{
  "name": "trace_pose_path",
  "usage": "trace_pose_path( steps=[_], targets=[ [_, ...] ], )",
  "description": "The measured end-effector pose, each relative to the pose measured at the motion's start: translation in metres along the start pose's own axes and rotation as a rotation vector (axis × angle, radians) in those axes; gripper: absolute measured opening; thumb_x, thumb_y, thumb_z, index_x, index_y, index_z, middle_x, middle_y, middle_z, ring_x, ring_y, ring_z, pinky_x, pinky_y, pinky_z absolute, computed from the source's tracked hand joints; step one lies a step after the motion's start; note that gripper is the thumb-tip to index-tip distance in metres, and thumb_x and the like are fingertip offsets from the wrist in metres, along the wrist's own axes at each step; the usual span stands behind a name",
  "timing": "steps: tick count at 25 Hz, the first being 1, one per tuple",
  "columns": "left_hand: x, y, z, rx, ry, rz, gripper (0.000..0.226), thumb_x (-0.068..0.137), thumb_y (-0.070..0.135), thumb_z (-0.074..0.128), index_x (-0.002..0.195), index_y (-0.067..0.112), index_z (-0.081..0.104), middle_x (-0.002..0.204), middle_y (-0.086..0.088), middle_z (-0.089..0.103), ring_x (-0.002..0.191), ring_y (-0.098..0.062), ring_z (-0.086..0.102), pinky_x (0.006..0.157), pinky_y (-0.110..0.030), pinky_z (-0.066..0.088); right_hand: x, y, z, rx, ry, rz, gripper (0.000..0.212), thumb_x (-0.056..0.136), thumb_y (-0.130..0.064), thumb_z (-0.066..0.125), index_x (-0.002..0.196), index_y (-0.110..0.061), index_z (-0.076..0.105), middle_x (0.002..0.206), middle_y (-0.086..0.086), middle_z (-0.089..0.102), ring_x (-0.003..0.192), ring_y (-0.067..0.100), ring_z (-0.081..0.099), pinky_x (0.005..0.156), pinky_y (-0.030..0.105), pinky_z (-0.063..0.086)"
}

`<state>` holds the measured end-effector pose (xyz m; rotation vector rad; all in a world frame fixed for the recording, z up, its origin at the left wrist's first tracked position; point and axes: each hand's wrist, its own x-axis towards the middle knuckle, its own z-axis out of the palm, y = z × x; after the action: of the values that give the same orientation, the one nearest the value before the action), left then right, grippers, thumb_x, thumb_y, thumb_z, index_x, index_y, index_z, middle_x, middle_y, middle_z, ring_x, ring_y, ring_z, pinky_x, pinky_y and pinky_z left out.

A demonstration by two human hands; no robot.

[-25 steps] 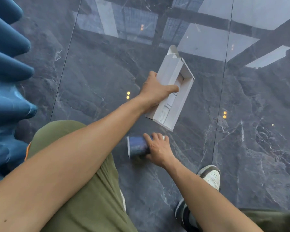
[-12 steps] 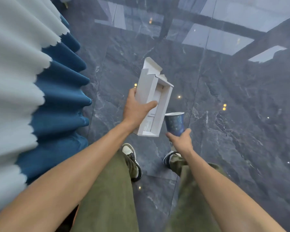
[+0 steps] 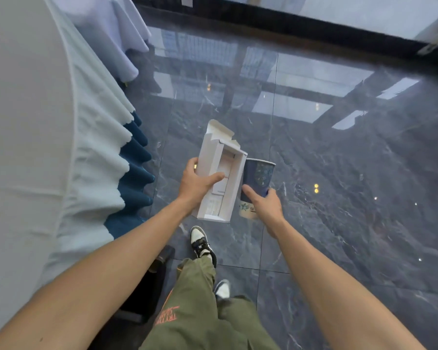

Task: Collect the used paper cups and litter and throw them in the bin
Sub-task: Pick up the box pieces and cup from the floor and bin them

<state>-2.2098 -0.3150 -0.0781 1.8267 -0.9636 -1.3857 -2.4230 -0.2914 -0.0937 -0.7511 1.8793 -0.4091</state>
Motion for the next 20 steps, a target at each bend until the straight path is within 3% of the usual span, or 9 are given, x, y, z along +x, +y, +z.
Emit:
trace_pose_path(
  steps=[3,7,10,15,18,20],
  targets=[
    [-0.047,-0.018,-0.022,-0.002,0.036,0.016,0.066,0.076,0.035,0.09,0.126,0.027,0.047,0.107,0.019,0.057,0.095,0.003,0.058,0.069,-0.012,0.045,-0.045,0.011,0.002,0.034,-0.071,-0.051,0.108,0.062,-0.078,0.074,0.148,-0.018,0.046,0.143,0.0,0.06,0.126,0.024,0.06,0.107,0.051,0.049],
    [-0.126,-0.047,-0.052,-0.02,0.079,0.038,0.069,0.077,0.041,0.088,0.131,0.024,0.048,0.108,0.015,0.058,0.095,0.002,0.058,0.07,-0.015,0.044,-0.11,0.038,0.017,0.099,-0.18,-0.089,0.104,0.056,-0.075,0.08,0.138,-0.02,0.047,0.132,0.0,0.064,0.116,0.024,0.066,0.1,0.052,0.056],
    [-0.19,-0.071,-0.082,-0.028,0.114,0.052,0.079,0.072,0.051,0.088,0.135,0.022,0.051,0.115,0.007,0.063,0.103,-0.01,0.064,0.079,-0.024,0.05,-0.161,0.064,0.033,0.158,-0.207,-0.149,0.095,0.061,-0.065,0.085,0.131,-0.02,0.04,0.124,-0.001,0.064,0.109,0.021,0.069,0.091,0.048,0.06],
    [-0.274,-0.104,-0.136,-0.102,0.193,0.041,0.081,0.064,0.054,0.09,0.129,0.024,0.053,0.114,0.006,0.067,0.101,-0.012,0.067,0.083,-0.032,0.058,-0.218,0.107,0.068,0.187,-0.275,-0.137,0.069,0.08,-0.046,0.083,0.128,-0.019,0.042,0.12,0.001,0.064,0.104,0.022,0.07,0.089,0.048,0.061],
    [-0.308,-0.13,-0.17,-0.109,0.236,0.001,0.084,0.059,0.061,0.088,0.127,0.03,0.049,0.113,0.011,0.065,0.099,-0.009,0.067,0.077,-0.027,0.054,-0.242,0.134,0.1,0.139,-0.305,-0.092,0.061,0.084,-0.044,0.081,0.129,-0.016,0.051,0.118,0.002,0.069,0.104,0.024,0.07,0.091,0.05,0.059],
    [-0.325,-0.155,-0.191,-0.093,0.293,-0.045,0.079,0.065,0.058,0.088,0.127,0.031,0.047,0.112,0.015,0.063,0.099,-0.004,0.064,0.073,-0.023,0.05,-0.255,0.156,0.124,0.111,-0.324,-0.053,0.055,0.086,-0.041,0.08,0.128,-0.013,0.058,0.114,0.004,0.072,0.101,0.023,0.071,0.083,0.045,0.059]
  ],
)
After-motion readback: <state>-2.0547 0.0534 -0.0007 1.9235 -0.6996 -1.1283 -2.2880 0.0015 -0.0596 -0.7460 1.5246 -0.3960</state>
